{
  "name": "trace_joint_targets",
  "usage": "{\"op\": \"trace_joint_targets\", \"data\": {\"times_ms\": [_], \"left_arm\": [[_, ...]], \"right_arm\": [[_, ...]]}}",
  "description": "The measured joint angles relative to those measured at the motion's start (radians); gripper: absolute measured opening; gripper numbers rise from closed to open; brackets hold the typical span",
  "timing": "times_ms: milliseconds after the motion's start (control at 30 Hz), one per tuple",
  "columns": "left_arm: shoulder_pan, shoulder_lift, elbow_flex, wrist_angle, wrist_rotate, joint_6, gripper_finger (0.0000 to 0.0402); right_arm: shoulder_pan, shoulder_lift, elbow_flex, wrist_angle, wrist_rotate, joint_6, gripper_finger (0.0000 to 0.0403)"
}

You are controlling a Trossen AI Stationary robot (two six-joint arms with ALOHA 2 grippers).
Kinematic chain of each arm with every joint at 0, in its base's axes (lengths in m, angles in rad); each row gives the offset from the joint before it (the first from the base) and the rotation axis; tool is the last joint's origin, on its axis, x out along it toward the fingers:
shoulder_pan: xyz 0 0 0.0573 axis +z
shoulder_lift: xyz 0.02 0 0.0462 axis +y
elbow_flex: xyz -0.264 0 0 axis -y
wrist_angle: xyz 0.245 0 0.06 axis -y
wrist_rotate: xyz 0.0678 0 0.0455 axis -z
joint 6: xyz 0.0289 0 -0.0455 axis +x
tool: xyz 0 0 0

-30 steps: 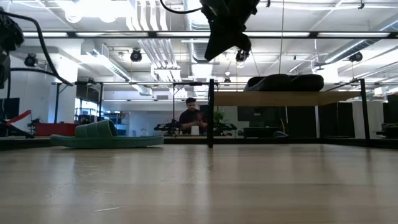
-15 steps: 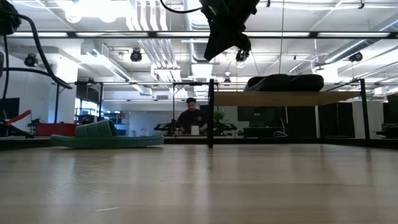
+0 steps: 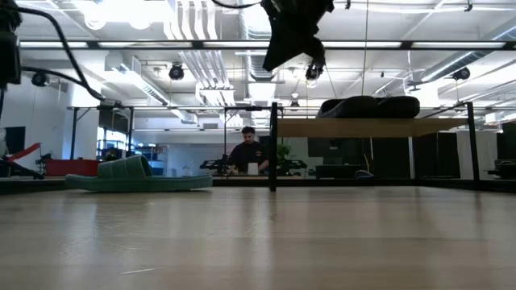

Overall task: Pick and place slides into the shelf
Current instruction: Put the bottom green slipper under the shelf

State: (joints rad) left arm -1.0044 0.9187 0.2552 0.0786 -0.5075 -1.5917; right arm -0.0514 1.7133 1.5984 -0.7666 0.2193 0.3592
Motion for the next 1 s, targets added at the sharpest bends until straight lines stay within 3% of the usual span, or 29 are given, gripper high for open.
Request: {"op": "trace_joint_targets", "data": {"times_ms": [167,367,467,567,767,1000], "left_arm": [[0.114,-0.004,0.040,0.034,0.001,0.277,0.0001],[0.329,-0.004,0.133,0.054,0.034,0.684,0.0001],[0.471,0.012,0.186,0.076,0.173,0.848,0.0001],[0.621,0.055,0.242,0.071,0.387,0.955,0.0000],[0.848,0.232,0.381,0.072,0.746,1.137,0.0000],[0.961,0.498,0.566,0.071,0.958,1.261,0.0000]], "right_arm": [[0.043,-0.030,0.016,-0.001,0.117,-0.021,0.0013],[0.103,-0.097,0.030,-0.003,0.287,-0.030,0.0013],[0.124,-0.134,0.030,-0.004,0.325,-0.027,0.0013],[0.138,-0.162,0.030,-0.010,0.342,-0.009,0.0013],[0.176,-0.195,0.030,-0.022,0.404,0.038,0.0013],[0.228,-0.200,0.029,-0.166,0.463,0.140,0.0013]]}}
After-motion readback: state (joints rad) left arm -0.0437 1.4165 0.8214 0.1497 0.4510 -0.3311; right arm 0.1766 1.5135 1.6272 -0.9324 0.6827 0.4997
